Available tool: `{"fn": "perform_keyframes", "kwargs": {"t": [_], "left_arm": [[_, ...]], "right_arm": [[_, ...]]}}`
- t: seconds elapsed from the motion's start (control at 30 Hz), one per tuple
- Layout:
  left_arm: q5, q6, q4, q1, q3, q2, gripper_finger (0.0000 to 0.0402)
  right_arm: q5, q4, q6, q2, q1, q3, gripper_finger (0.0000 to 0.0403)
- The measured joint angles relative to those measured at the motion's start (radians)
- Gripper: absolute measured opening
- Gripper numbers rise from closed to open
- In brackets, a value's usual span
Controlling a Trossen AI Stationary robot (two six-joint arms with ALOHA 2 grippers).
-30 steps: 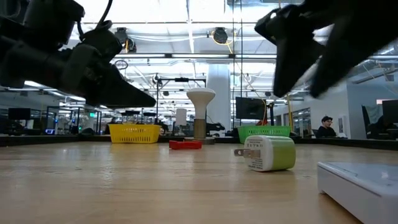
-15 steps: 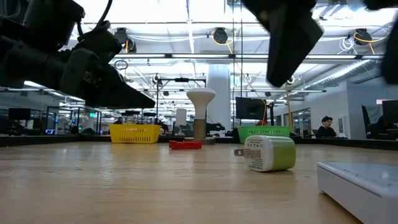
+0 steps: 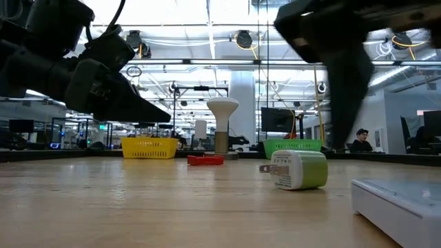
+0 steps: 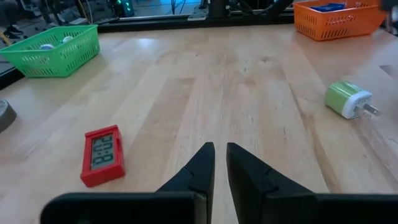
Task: Pick & Place Office items
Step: Put the white digital timer into the orange bin
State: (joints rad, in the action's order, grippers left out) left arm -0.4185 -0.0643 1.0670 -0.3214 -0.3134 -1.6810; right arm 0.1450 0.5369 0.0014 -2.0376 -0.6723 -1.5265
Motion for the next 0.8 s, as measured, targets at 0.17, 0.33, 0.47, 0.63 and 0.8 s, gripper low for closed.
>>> {"fn": "perform_keyframes", "kwargs": {"t": [0.17, 0.33, 0.47, 0.63, 0.8], "left_arm": [[0.000, -0.008, -0.009, 0.000, 0.000, 0.000, 0.0047], [-0.001, -0.015, -0.018, 0.000, -0.001, 0.000, 0.0047], [-0.001, -0.015, -0.018, 0.000, -0.001, 0.000, 0.0047], [-0.001, -0.018, -0.019, 0.000, -0.001, 0.000, 0.0047], [-0.001, -0.023, -0.019, 0.000, -0.001, 0.000, 0.0047]], "right_arm": [[-0.013, -0.040, -0.065, -0.033, 0.002, -0.004, 0.0267], [-0.053, -0.055, -0.090, -0.056, 0.005, -0.001, 0.0266], [-0.070, -0.051, -0.076, -0.067, 0.007, -0.002, 0.0255], [-0.073, -0.054, -0.043, -0.070, 0.011, -0.002, 0.0229], [-0.079, -0.049, 0.041, -0.067, 0.015, -0.002, 0.0183]]}}
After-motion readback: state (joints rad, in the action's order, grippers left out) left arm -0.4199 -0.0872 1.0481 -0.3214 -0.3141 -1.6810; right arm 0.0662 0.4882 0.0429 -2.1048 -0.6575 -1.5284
